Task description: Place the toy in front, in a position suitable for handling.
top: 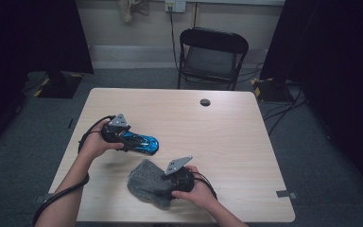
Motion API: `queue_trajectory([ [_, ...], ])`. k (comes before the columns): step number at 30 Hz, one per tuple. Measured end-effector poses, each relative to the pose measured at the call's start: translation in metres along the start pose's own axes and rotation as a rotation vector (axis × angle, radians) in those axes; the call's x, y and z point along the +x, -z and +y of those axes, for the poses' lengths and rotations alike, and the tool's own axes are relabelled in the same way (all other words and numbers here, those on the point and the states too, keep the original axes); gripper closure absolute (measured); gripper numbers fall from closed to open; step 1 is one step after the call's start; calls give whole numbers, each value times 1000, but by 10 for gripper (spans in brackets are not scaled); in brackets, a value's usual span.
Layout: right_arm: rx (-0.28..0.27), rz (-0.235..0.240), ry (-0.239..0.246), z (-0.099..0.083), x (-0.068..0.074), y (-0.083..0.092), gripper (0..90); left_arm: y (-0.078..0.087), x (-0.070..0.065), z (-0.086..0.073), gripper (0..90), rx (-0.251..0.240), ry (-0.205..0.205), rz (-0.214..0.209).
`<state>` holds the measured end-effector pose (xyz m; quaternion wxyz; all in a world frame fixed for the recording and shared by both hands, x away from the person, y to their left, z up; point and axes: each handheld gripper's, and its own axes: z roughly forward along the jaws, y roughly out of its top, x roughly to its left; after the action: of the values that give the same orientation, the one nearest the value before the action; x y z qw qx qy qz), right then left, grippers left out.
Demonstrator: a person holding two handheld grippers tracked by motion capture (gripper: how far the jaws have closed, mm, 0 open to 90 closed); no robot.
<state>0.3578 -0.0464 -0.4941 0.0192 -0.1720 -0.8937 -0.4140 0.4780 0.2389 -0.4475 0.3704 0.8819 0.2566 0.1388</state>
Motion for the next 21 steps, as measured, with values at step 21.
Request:
queue_trajectory([
  [21, 1, 1, -1, 0, 0, 0, 328, -29, -11, -10, 193, 47, -70, -28],
])
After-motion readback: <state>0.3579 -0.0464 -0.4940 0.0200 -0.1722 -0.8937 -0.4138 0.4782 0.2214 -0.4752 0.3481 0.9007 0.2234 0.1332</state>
